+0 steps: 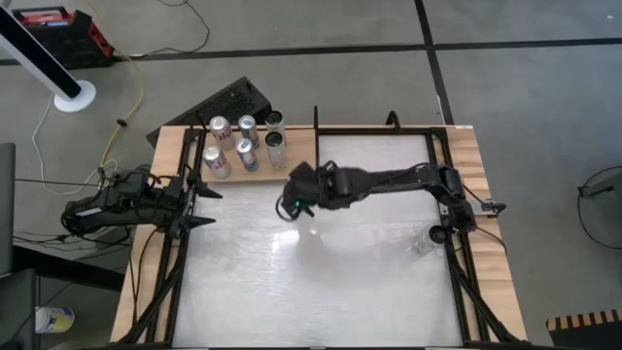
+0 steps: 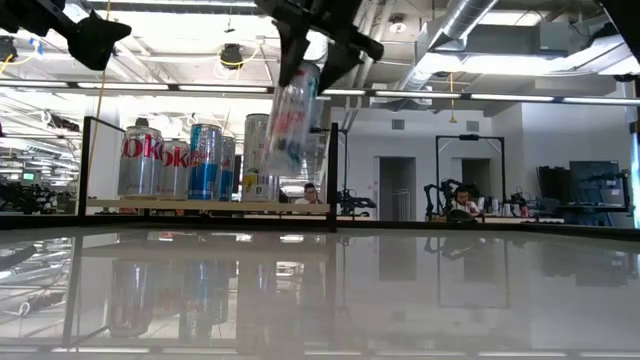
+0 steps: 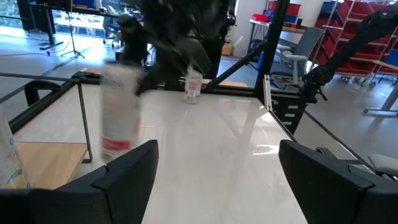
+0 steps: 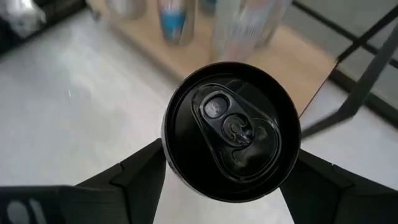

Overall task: Place canned beverage on shelf
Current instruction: Put the bottom white-pink soda can on the shelf

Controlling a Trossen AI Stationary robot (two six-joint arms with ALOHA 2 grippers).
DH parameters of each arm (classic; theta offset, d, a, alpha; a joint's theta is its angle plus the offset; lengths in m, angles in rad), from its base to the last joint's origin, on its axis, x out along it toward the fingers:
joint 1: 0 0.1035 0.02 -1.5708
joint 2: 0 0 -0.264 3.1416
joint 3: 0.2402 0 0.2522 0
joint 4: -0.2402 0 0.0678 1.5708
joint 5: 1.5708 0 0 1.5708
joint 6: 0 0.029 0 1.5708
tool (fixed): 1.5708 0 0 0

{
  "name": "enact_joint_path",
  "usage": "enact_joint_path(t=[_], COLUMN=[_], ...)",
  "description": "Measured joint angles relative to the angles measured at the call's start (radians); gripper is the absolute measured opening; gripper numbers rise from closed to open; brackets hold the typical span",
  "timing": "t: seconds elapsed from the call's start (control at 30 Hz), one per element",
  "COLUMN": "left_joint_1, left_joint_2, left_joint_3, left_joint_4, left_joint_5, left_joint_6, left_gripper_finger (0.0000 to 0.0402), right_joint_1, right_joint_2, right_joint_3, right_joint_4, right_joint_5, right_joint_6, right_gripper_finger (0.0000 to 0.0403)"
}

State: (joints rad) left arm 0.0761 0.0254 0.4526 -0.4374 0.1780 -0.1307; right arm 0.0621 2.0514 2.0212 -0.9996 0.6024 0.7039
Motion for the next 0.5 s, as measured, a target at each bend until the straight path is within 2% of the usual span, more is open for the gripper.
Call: enact_joint_path(t=[0.2, 0.5], left_joint_1=[0.000, 0.000], left_joint_2=[0.000, 0.000], left_joint_3=[0.000, 0.000], left_joint_4=[0.000, 0.002], left_joint_5=[0.000, 0.025], left_joint_6=[0.000, 0.006], left_gripper_finger=[0.0318, 0.0318], right_joint_1=[-0.098, -0.243], right_joint_2=[-0.001, -0.001], right_joint_3=[0.082, 0.087], right_joint_4=[-0.016, 0.003], right_joint_5=[-0.001, -0.080], right_joint_6=[-0.066, -0.147], right_gripper_finger=[0.0296, 0.0296])
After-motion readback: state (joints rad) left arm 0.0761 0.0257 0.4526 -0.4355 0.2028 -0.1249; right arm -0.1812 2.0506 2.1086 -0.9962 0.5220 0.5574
